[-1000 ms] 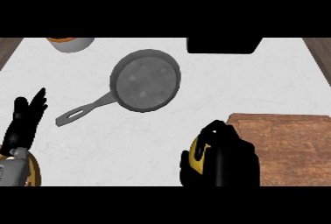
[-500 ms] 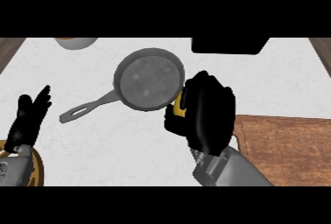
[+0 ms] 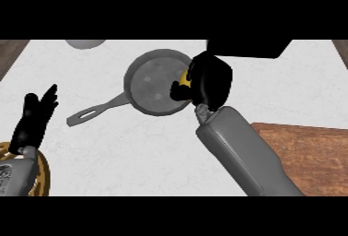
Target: Pick the lemon from the cutting board and place it in the pan
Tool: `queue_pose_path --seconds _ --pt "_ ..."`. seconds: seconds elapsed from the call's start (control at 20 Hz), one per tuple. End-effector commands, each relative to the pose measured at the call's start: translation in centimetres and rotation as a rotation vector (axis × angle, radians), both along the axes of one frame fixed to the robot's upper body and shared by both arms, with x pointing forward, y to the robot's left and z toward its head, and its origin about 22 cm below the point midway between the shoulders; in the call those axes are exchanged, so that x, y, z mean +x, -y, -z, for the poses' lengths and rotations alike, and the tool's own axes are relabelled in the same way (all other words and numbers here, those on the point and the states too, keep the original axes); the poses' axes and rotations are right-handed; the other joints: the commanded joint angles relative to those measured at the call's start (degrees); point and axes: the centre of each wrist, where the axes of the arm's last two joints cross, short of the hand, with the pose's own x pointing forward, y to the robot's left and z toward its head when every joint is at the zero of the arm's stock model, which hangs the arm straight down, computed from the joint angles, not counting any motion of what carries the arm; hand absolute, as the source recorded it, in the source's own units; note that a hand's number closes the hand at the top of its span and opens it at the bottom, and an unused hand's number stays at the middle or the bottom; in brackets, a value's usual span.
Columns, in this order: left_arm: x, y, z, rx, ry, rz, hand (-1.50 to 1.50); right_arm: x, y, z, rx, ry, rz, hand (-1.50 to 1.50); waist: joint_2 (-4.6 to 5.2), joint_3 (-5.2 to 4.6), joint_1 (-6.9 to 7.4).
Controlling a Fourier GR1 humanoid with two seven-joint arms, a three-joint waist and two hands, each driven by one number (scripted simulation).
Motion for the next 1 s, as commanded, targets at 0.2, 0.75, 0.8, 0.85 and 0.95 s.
queue_pose_path --seconds 0.2,0.75,0.8,0.85,0.95 --pt "0.7 1.0 -0.1 0.012 0.022 0.026 0.0 5.0 0.9 3.6 0.147 -0.04 0.095 1.5 0.72 0.05 1.72" --pt "1.4 2.9 -0.2 0.006 0.029 0.103 0.0 6.5 2.3 5.8 0.375 -0.064 0.106 -1.5 1.76 0.19 5.63" --pt "1.5 2.8 -0.5 -0.002 0.042 0.093 0.0 6.7 2.4 5.6 0.387 -0.052 0.101 -1.5 1.73 0.19 5.69" --pt "2.5 4.2 -0.8 0.014 0.05 0.097 0.0 6.7 2.3 6.0 0.381 -0.06 0.08 -1.5 2.2 0.2 5.48" --pt "2.6 3.9 -1.0 0.012 0.048 0.111 0.0 6.8 2.2 6.1 0.382 -0.015 0.089 -1.5 2.21 0.16 6.29"
